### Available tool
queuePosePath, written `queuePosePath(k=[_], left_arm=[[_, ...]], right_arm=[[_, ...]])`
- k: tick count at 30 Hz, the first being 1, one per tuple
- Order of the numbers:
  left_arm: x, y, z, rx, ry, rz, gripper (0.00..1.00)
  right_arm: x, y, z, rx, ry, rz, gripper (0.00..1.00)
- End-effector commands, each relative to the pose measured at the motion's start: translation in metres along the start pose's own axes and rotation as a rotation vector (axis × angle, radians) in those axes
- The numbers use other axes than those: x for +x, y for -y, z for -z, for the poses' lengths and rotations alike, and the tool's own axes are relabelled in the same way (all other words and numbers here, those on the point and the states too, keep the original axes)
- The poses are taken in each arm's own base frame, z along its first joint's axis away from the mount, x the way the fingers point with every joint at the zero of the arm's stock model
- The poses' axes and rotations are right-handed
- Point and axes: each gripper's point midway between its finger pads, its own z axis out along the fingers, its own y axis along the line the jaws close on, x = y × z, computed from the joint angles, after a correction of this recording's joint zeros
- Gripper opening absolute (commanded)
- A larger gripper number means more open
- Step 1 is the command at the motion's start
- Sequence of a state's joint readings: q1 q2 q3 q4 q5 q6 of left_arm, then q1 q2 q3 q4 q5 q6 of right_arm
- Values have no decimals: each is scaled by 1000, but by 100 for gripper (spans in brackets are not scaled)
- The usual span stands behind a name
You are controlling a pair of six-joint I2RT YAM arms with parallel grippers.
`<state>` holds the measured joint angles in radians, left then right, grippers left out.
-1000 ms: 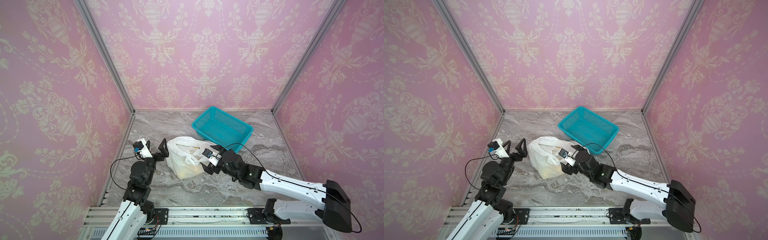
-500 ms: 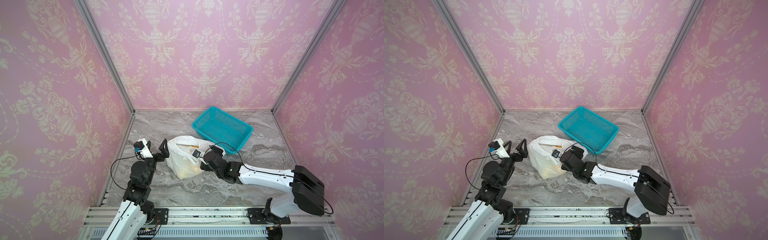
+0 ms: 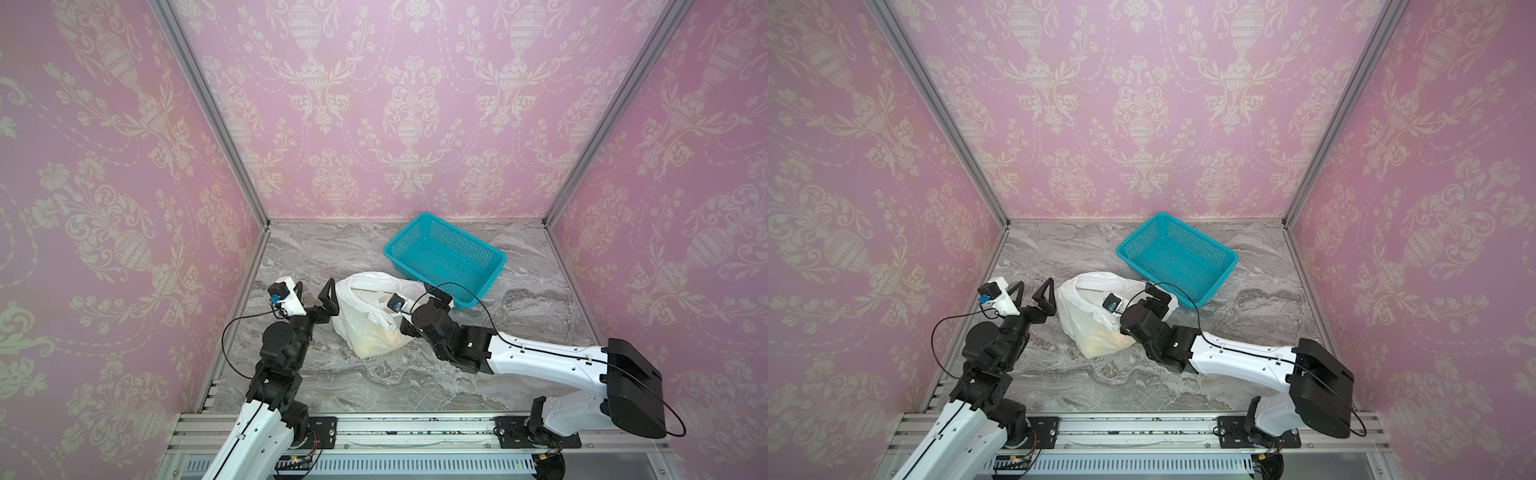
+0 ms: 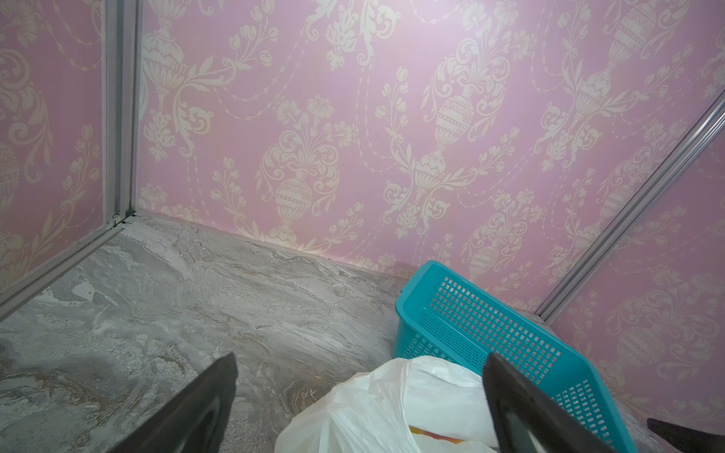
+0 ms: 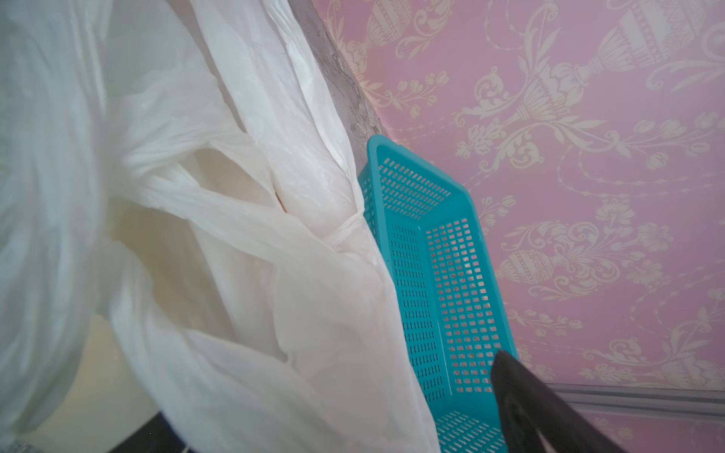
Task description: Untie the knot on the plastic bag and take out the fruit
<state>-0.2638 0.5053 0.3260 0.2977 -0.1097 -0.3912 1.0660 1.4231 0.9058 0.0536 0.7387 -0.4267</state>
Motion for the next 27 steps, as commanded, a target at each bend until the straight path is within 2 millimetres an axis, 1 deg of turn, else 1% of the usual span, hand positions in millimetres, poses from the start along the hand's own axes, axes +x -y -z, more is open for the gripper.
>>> queuePosePath(k=[1,4,6,7,9,10,19,21,22,23,25,27], left_arm=[[2,4,0,25,-9,2,99],[1,4,0,25,-7,0,99],[2,4,1,26,-7,0,99],[2,4,1,27,-8,2,99],[2,4,0,29,-8,2,99],[3,5,0,32,-12,3,99],[3,8,-1,47,-17,-4,99],[3,9,-1,48,-17,-4,99],[2,9,-1,47,-16,-4,99],[3,9,-2,48,-18,-4,99],[3,10,-2,54,-20,-4,99],[4,11,-3,58,-22,-4,99]], right_arm=[[-4,7,-6,43,5,-36,100],[-15,12,-7,38,44,-87,99],[-20,15,-7,8,72,-138,96],[-23,17,-7,-4,84,-169,93],[-28,19,-6,-31,106,-216,82],[-31,20,-7,-39,116,-237,80],[-61,20,-28,-59,130,-351,84],[-66,20,-31,-73,136,-372,82],[-68,21,-32,-74,138,-382,79],[-69,22,-33,-74,136,-389,73],[-70,26,-33,-73,138,-417,55],[-67,33,-32,-72,145,-469,43]])
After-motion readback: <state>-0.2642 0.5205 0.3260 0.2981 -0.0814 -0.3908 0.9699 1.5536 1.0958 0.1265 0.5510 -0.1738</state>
